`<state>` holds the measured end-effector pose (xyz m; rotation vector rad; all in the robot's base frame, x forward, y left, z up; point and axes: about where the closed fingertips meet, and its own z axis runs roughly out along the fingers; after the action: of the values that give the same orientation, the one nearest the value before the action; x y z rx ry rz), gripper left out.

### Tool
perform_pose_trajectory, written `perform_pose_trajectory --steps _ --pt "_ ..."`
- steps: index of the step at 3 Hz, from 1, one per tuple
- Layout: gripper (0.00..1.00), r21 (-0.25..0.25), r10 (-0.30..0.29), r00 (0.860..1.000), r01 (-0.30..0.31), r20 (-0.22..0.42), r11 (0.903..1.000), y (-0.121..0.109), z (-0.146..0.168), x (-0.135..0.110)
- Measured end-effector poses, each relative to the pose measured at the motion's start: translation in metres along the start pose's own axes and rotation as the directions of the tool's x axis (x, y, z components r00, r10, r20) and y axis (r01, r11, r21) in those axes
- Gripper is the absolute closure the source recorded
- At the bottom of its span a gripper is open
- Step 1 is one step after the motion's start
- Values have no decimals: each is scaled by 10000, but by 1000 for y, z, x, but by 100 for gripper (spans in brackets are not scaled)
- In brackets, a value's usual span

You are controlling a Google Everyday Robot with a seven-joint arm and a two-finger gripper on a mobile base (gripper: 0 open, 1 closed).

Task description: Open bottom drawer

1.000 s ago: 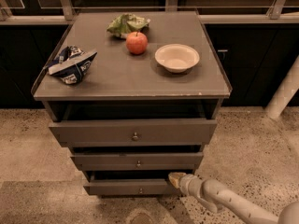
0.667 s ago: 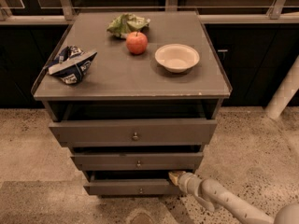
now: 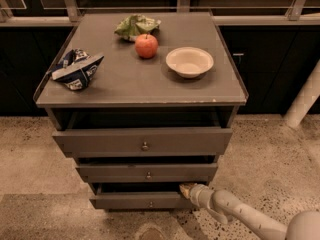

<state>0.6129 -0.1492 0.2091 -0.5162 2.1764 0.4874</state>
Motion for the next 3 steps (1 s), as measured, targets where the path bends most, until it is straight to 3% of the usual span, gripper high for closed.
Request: perform_pose_trajectory --steps 2,3 --pt "100 -168 -948 9913 937 -910 9955 -5 8 22" --pt "100 -168 -949 9913 937 -911 9955 -5 6 20"
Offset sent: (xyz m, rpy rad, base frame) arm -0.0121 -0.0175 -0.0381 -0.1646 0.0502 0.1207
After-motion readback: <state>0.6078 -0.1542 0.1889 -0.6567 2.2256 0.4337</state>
